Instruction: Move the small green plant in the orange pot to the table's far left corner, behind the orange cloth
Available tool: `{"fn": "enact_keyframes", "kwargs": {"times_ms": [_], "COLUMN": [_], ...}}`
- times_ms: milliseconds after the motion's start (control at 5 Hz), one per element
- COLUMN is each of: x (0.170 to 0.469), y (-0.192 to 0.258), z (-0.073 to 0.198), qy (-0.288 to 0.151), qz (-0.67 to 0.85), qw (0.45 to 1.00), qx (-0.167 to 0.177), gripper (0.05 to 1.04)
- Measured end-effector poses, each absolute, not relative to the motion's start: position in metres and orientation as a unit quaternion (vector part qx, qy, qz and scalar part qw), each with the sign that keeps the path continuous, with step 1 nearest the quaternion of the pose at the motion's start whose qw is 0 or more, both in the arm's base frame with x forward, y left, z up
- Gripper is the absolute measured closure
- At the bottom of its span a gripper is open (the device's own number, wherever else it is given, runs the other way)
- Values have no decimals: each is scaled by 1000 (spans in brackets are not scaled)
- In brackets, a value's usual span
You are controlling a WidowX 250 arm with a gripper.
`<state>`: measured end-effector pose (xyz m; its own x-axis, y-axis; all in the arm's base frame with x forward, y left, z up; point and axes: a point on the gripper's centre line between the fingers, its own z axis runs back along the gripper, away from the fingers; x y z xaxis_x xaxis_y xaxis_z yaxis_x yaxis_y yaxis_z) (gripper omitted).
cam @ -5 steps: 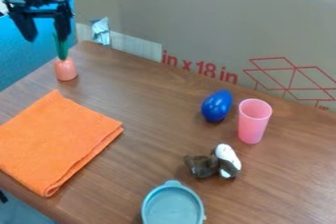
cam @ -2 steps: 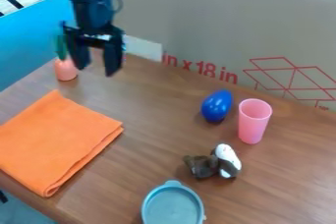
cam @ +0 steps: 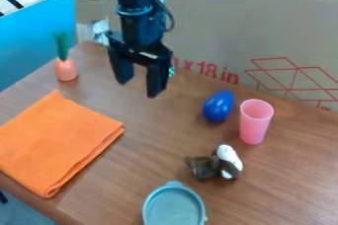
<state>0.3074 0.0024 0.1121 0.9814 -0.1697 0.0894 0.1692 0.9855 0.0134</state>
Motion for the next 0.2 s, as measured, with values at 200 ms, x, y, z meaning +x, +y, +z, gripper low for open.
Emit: {"fn": "enact_keyframes", "kwargs": {"times_ms": [200], "x": [304], "y": [-4], "z": [113], "qy": [-32], "qz": [-108], "qw": [994], "qx": [19], "gripper": [76]}}
